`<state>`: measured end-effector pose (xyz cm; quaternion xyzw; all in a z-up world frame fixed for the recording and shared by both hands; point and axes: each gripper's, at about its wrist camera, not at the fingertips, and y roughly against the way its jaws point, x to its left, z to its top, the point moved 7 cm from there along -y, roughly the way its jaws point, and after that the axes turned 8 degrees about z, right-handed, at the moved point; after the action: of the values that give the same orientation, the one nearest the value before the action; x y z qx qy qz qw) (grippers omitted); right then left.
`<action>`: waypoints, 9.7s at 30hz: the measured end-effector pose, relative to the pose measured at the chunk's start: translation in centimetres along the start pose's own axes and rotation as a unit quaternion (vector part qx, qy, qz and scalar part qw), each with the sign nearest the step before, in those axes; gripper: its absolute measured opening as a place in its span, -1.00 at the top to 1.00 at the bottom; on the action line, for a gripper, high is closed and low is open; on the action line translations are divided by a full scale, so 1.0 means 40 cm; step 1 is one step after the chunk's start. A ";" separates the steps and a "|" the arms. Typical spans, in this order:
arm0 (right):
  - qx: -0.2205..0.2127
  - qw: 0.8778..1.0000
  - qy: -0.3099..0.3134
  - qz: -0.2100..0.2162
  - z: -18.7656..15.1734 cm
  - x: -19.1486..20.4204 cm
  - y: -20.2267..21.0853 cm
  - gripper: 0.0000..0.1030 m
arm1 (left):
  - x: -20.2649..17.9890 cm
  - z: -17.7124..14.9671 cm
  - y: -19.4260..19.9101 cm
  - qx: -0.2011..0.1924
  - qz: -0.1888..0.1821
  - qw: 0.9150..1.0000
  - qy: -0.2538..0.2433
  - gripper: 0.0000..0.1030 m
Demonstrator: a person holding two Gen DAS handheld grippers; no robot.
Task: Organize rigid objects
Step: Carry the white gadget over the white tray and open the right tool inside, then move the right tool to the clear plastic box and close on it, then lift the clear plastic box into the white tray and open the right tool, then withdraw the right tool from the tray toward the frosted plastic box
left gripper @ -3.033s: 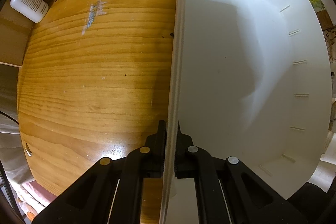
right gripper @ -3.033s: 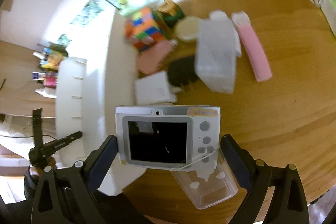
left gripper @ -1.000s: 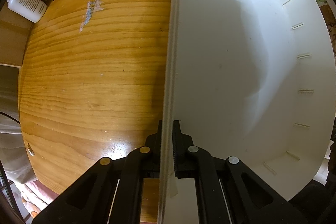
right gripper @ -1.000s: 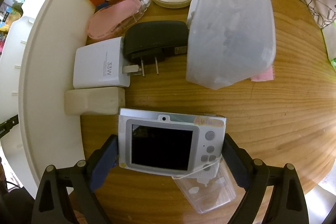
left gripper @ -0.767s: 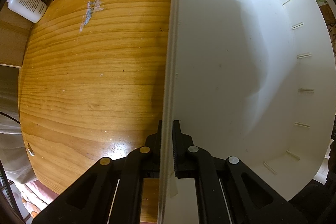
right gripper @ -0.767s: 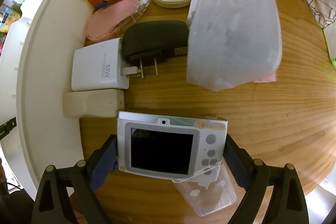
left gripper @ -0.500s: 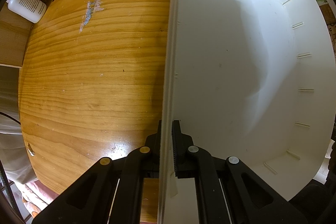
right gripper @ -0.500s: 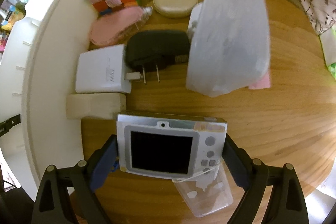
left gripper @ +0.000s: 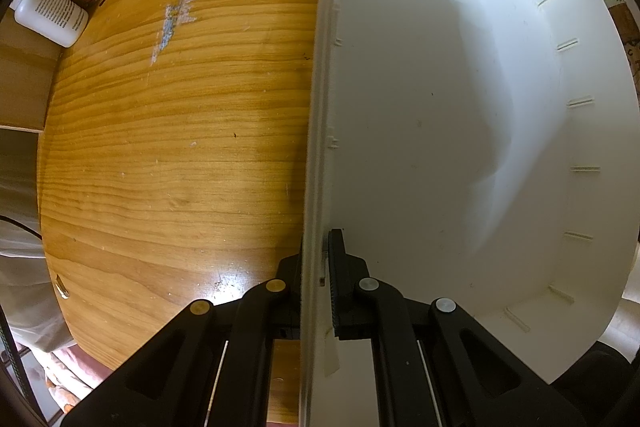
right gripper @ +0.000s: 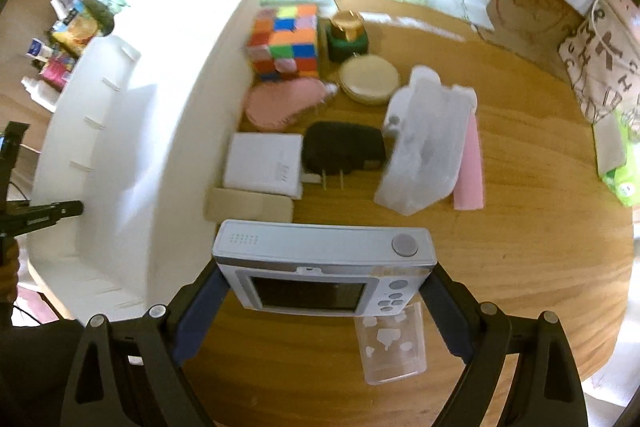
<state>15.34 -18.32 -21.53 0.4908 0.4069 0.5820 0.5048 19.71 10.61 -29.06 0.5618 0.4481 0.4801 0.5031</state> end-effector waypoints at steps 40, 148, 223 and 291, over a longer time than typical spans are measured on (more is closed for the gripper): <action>-0.026 0.950 0.214 0.226 0.076 0.432 0.073 -0.81 | 0.010 -0.005 0.019 -0.011 -0.012 1.000 0.001 0.89; 0.037 0.836 -0.545 0.058 -0.230 -0.321 -0.123 -0.55 | -0.059 0.002 0.026 0.006 0.015 0.998 -0.065 0.88; -0.087 0.978 0.012 0.187 0.096 0.351 0.093 -0.34 | -0.055 0.013 0.018 0.001 0.026 0.997 -0.072 0.88; -0.094 0.994 -0.044 0.017 0.118 -0.151 0.067 -0.59 | -0.013 -0.008 0.011 -0.008 0.046 0.998 0.047 0.79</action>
<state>19.50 -24.83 -19.01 0.4735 0.3190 0.6040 0.5561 19.35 10.08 -28.64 0.5546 0.4408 0.5320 0.4639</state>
